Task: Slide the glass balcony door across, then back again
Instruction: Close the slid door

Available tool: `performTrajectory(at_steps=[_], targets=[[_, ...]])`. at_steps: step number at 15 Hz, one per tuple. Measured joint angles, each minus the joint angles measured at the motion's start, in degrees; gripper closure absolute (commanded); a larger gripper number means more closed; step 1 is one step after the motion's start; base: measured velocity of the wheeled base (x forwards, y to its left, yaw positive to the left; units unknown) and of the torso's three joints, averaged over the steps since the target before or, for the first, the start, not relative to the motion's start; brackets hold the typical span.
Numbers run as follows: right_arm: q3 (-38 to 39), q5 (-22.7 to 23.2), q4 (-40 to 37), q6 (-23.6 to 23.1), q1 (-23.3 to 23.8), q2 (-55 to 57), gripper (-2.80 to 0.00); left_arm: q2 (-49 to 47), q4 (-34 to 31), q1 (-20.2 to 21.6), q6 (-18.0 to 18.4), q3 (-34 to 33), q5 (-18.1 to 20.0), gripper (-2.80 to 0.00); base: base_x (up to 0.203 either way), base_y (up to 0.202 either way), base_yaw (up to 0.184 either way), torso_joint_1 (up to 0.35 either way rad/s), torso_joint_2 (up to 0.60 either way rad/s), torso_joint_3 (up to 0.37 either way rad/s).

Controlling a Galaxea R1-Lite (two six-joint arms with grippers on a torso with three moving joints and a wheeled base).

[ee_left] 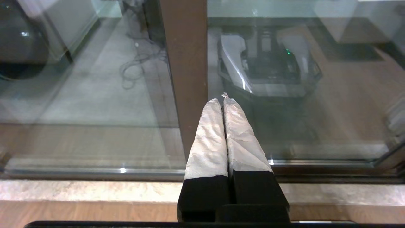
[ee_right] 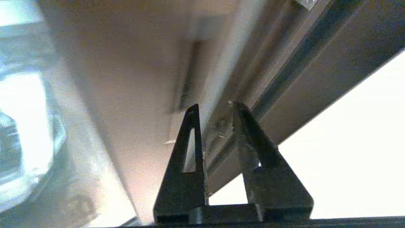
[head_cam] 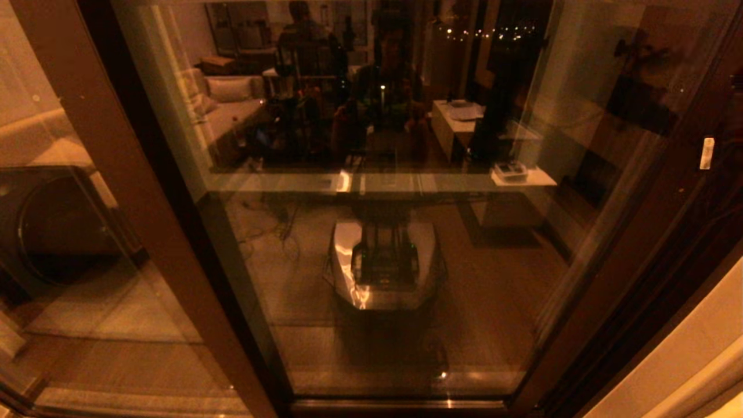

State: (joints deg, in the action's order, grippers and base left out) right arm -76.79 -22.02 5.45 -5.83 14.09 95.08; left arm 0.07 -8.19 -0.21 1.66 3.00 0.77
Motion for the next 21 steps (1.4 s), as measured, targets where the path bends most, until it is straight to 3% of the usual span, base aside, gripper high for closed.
performTrajectory(at_steps=[21], targets=[[0.4, 0.68, 0.98, 0.56, -2.33, -0.29, 0.0, 0.0, -0.04, 0.02, -0.02, 0.0, 0.0, 0.0, 0.0, 0.0, 0.0, 0.0, 0.0, 0.0]])
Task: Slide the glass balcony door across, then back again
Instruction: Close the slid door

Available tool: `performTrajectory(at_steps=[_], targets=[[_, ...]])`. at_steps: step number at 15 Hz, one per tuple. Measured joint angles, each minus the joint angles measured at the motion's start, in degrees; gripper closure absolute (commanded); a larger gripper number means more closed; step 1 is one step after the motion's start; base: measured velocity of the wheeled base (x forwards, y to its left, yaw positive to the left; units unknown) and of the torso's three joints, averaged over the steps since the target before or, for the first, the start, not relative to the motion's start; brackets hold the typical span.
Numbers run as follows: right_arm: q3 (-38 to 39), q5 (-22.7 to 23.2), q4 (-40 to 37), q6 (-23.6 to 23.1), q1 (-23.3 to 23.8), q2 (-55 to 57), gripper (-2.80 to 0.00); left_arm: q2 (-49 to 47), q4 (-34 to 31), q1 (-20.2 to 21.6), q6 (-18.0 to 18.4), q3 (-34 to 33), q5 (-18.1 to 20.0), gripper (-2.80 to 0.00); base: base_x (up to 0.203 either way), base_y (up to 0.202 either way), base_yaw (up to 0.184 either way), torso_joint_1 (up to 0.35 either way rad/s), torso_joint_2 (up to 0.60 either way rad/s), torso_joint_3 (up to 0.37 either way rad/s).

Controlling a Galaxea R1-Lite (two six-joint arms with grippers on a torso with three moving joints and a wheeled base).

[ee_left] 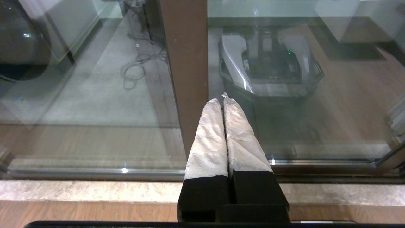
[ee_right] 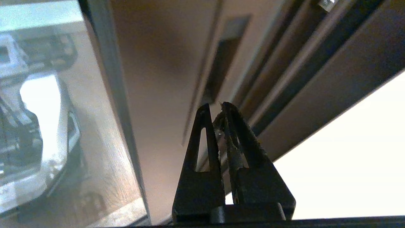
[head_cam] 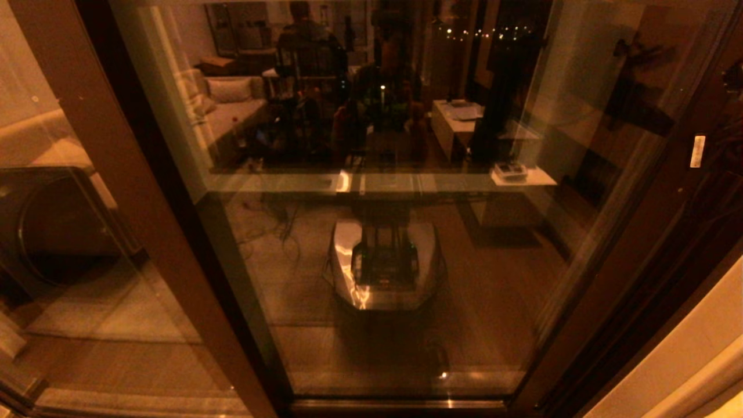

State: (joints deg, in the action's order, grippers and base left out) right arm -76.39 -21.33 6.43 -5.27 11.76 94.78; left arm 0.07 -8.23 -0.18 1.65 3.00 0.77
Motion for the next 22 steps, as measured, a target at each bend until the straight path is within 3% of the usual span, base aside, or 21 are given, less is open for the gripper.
performTrajectory(at_steps=[22], targets=[[-4.27, 5.6, 1.03, 1.26, 6.21, 4.52, 0.0, 0.0, 0.02, 0.0, 0.0, 0.0, 0.0, 0.0, 0.0, 0.0, 0.0, 0.0, 0.0, 0.0]])
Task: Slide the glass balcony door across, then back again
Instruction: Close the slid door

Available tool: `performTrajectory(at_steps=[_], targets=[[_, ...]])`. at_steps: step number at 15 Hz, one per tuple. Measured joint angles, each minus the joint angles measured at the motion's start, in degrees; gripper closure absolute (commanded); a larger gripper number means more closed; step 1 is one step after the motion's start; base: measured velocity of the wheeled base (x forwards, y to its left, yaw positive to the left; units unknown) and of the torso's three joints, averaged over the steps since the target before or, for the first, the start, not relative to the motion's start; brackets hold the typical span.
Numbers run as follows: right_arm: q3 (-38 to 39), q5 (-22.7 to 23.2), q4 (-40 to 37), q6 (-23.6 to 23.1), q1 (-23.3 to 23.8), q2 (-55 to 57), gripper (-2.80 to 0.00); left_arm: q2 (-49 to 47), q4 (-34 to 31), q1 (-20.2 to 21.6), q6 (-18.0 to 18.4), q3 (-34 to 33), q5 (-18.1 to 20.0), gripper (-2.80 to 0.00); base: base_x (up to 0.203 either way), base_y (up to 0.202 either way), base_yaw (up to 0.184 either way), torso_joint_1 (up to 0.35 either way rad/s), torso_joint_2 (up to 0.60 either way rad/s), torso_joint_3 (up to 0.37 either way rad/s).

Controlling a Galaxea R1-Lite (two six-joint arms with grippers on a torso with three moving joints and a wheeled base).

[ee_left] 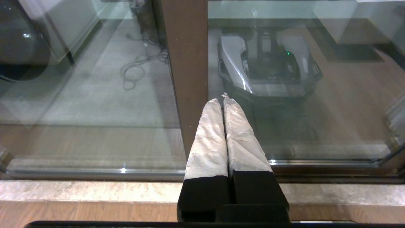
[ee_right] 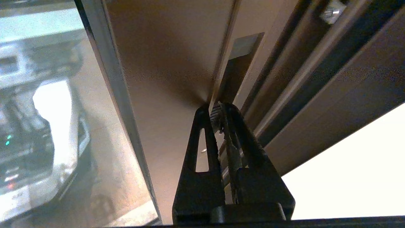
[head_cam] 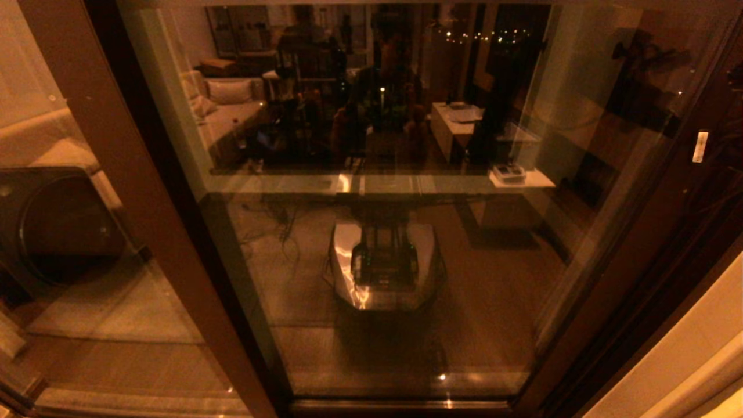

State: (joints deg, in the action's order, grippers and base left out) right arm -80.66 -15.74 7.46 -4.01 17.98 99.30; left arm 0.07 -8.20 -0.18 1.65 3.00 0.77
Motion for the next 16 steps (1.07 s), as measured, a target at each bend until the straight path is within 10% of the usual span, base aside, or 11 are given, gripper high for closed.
performTrajectory(at_steps=[16], targets=[[0.2, 1.22, -0.02, 0.0, 0.71, -1.31, 0.0, 0.0, 0.0, 0.02, 0.02, 0.0, 0.0, 0.0, 0.0, 0.0, 0.0, 0.0, 0.0, 0.0]])
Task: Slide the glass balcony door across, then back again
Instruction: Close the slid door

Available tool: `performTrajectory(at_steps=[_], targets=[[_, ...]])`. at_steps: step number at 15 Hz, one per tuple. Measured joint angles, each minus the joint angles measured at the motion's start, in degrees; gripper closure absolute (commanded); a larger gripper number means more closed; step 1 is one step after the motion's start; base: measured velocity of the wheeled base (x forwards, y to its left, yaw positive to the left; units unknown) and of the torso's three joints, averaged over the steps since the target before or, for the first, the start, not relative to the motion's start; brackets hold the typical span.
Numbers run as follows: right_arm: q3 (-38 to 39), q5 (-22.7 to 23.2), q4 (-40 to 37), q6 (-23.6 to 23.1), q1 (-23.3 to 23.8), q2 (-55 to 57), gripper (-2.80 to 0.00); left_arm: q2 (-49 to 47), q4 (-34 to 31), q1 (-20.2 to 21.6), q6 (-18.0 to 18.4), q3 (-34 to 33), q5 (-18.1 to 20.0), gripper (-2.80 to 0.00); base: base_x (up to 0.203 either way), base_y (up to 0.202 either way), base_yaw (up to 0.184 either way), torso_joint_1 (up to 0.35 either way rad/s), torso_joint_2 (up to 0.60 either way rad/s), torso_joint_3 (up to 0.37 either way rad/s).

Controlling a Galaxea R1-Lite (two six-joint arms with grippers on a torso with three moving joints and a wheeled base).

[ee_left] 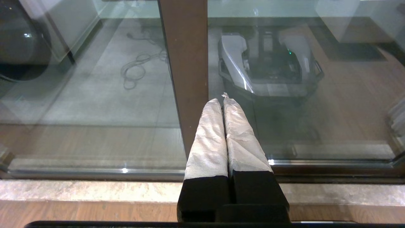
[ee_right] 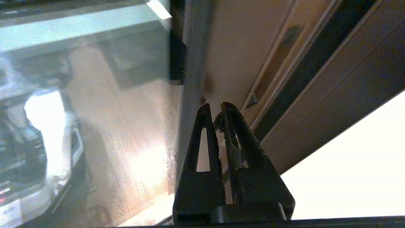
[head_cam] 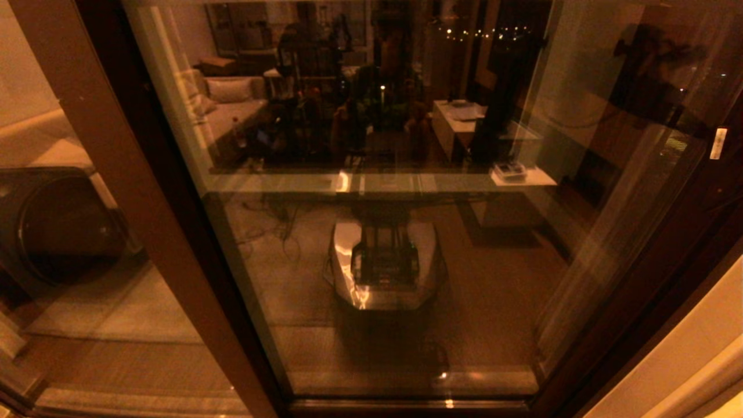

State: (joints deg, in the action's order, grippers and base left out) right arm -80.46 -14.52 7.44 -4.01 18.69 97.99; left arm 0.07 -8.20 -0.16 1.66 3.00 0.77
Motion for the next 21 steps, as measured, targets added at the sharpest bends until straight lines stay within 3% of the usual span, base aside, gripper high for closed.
performTrajectory(at_steps=[21], targets=[[1.09, 2.39, -0.11, 1.56, -1.86, -1.56, 0.0, 0.0, -0.02, -0.02, 0.01, 0.0, 0.02, 0.0, 0.0, 0.0, 0.0, 0.0, 0.0, 0.0]])
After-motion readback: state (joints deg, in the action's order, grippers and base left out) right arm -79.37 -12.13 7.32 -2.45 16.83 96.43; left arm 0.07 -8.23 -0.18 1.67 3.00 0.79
